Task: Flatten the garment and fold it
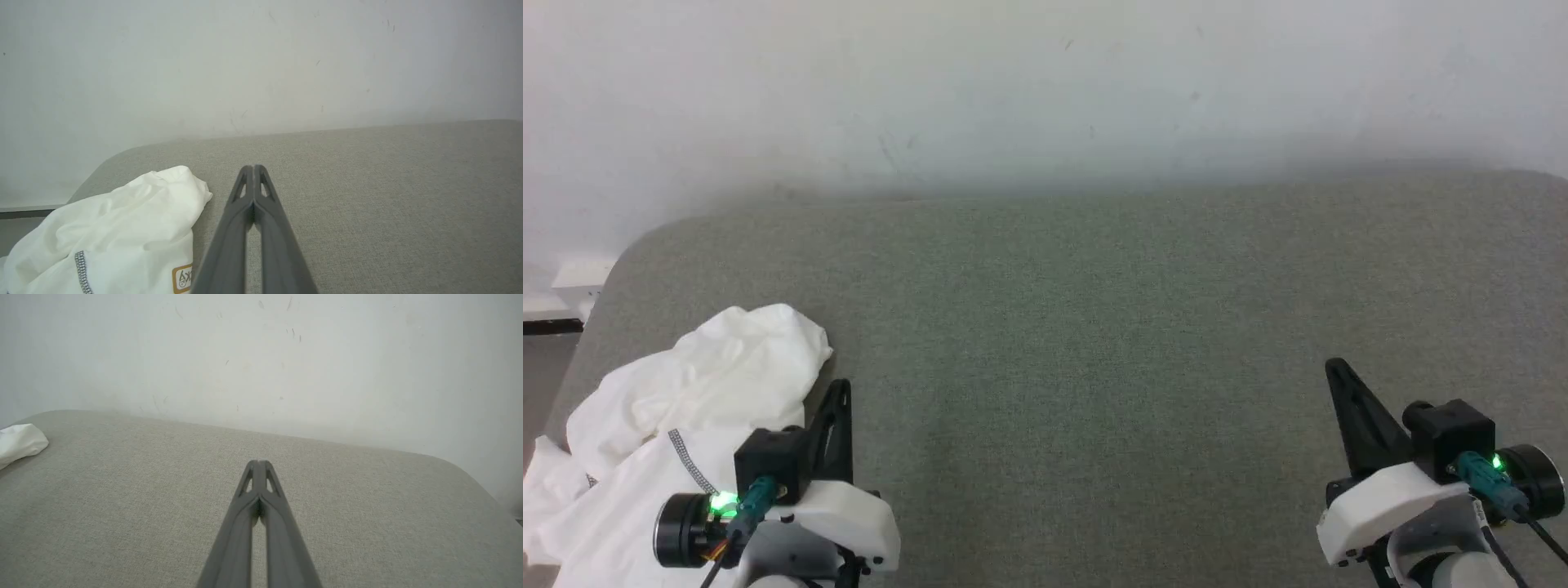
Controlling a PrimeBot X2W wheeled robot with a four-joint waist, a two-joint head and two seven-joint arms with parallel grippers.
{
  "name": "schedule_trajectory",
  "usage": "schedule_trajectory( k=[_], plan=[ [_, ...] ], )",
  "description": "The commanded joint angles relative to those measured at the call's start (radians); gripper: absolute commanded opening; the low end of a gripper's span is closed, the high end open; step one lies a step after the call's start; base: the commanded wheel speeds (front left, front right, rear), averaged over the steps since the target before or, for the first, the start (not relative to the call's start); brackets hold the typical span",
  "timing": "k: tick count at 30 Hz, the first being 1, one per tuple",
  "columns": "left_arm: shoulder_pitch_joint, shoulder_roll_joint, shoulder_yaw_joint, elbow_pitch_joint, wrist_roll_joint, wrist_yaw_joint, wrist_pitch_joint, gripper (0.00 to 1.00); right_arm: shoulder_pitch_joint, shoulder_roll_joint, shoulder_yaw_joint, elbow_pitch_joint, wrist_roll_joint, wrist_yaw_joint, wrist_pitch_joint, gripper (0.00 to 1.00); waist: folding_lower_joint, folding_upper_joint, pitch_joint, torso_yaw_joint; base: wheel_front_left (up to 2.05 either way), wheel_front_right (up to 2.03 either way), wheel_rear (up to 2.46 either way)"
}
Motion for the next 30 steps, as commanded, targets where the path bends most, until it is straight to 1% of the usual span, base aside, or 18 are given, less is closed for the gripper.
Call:
schedule_trajectory(
  k=[1, 24, 25, 30],
  plan=[
    [-0.013, -0.003, 0.005, -0.005, 0.006, -0.008, 0.000, 0.00, -0.015, 0.003, -0.002, 0.002, -0.007, -0.001, 0.001, 0.00, 0.0000, 0.0000, 0.000, 0.000, 0.00, 0.00, 0.00],
    [-0.013, -0.003, 0.005, -0.005, 0.006, -0.008, 0.000, 0.00, -0.015, 0.003, -0.002, 0.002, -0.007, -0.001, 0.001, 0.00, 0.0000, 0.0000, 0.000, 0.000, 0.00, 0.00, 0.00],
    [0.000, 0.000, 0.000, 0.000, 0.000, 0.000, 0.000, 1.00, 0.000, 0.000, 0.000, 0.000, 0.000, 0.000, 0.000, 1.00, 0.0000, 0.0000, 0.000, 0.000, 0.00, 0.00, 0.00],
    [0.000, 0.000, -0.005, 0.006, -0.007, -0.001, -0.005, 1.00, 0.003, 0.000, -0.001, 0.001, 0.005, 0.000, -0.004, 1.00, 0.0000, 0.0000, 0.000, 0.000, 0.00, 0.00, 0.00]
  ],
)
